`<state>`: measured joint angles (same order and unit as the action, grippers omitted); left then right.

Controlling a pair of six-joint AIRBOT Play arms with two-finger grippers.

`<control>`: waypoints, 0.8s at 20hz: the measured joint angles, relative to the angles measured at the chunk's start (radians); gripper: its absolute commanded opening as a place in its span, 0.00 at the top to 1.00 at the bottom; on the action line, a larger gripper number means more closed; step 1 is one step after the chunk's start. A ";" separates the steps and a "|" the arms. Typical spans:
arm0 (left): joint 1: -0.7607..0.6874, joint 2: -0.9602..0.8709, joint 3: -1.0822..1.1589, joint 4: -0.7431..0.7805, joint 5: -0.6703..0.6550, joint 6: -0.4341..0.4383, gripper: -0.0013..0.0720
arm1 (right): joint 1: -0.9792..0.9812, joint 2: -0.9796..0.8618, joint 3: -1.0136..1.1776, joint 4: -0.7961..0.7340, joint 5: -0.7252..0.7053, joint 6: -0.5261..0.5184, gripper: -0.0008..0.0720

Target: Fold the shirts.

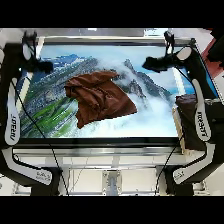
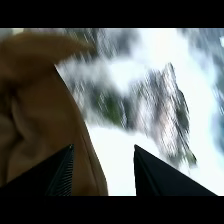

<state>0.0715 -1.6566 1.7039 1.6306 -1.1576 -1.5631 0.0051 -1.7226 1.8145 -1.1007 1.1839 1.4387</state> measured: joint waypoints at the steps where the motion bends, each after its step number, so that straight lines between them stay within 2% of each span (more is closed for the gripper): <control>1: 0.021 0.000 -0.069 -0.062 0.034 0.023 0.34 | -0.011 0.003 0.000 -0.016 0.056 0.002 0.40; 4: 0.051 -0.017 -0.211 -0.237 0.138 0.097 0.33 | -0.011 0.007 0.000 -0.024 0.147 0.002 0.40; 6: 0.060 -0.049 -0.258 -0.377 0.179 0.169 0.21 | 0.008 0.008 0.000 -0.019 0.175 0.002 0.40; 7: 0.063 -0.065 -0.271 -0.439 0.191 0.205 0.12 | 0.021 0.008 0.000 -0.017 0.187 -0.004 0.40; 8: 0.064 -0.081 -0.281 -0.505 0.201 0.241 0.09 | 0.035 0.009 0.000 -0.015 0.191 -0.008 0.40; 12: 0.068 -0.131 -0.300 -0.665 0.222 0.337 0.09 | 0.090 0.009 0.000 -0.011 0.192 -0.019 0.40; 16: 0.064 -0.154 -0.304 -0.725 0.239 0.370 0.09 | 0.132 0.009 0.000 -0.003 0.158 -0.023 0.40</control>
<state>0.1356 -1.8107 1.3994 0.9058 -0.9188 -1.1927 0.1368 -1.7134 1.8149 -1.1038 1.3418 1.4162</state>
